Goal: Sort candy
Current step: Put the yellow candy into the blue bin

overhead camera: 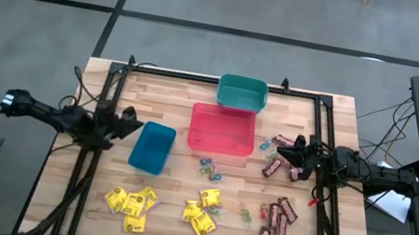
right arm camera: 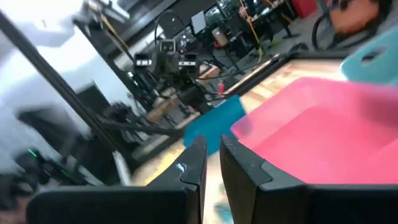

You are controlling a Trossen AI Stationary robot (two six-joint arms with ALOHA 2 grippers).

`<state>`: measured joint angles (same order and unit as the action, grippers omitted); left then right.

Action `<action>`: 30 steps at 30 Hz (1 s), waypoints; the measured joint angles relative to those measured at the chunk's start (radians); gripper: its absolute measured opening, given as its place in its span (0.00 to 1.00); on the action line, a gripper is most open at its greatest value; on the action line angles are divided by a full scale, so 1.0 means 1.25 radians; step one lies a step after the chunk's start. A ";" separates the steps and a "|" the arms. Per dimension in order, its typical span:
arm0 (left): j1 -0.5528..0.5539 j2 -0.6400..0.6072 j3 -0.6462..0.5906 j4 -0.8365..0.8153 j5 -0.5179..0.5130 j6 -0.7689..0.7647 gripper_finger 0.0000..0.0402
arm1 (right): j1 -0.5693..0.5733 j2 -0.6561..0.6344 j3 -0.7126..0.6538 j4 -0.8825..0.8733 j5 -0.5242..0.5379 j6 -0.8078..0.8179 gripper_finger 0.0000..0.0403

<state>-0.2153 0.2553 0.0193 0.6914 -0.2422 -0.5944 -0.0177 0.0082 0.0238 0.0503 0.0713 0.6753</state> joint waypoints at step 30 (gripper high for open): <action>-0.500 0.987 1.030 -1.502 -0.017 -0.924 0.00 | 0.000 0.003 0.001 -0.001 -0.171 0.178 0.10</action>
<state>-0.8401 1.4887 1.3062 -1.1859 -0.2640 -1.7489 -0.0177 0.0116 0.0254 0.0490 -0.1419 0.8976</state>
